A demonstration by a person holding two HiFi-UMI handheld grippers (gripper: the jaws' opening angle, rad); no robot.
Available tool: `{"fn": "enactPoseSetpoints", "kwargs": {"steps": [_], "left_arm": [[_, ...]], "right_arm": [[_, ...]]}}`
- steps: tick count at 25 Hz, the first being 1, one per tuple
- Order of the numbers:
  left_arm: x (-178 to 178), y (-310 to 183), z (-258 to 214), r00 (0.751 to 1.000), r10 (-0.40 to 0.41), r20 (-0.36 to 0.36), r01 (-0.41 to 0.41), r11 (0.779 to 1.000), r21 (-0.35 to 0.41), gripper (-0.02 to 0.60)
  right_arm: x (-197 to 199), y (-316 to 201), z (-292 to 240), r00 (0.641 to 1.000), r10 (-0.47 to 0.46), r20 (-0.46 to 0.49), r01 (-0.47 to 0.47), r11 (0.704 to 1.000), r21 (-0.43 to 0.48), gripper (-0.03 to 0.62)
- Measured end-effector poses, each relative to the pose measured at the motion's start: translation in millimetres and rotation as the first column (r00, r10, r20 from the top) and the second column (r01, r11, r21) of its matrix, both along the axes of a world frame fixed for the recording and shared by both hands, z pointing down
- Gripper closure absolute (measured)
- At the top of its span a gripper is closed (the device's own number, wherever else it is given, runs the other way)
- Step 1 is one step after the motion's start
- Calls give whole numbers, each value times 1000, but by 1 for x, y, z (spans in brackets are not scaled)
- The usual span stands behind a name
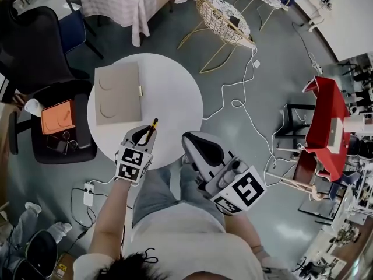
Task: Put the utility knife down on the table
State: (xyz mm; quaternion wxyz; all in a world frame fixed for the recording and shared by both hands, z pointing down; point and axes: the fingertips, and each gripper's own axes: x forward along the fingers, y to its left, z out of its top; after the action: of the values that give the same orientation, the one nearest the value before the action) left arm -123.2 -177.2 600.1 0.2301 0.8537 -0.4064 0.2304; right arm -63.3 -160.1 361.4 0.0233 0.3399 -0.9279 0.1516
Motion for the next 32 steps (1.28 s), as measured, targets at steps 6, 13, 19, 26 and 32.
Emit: {"fn": "enactPoseSetpoints", "kwargs": {"steps": [6, 13, 19, 26, 32], "left_arm": [[5, 2, 39, 997, 27, 67, -22, 997, -79, 515], [6, 1, 73, 989, 43, 141, -25, 992, -123, 515], [5, 0, 90, 980, 47, 194, -15, 987, -162, 515], [3, -1, 98, 974, 63, 220, -24, 984, -176, 515], [3, 0, 98, 976, 70, 205, -32, 983, -181, 514]], "right_arm": [[10, 3, 12, 999, 27, -25, -28, 999, -32, 586], [18, 6, 22, 998, 41, -54, -44, 997, -60, 586], [27, 3, 24, 996, 57, -63, -61, 996, -71, 586], [30, 0, 28, 996, 61, -65, -66, 995, -80, 586], [30, 0, 28, 996, 52, -69, -57, 995, -79, 586]]}}
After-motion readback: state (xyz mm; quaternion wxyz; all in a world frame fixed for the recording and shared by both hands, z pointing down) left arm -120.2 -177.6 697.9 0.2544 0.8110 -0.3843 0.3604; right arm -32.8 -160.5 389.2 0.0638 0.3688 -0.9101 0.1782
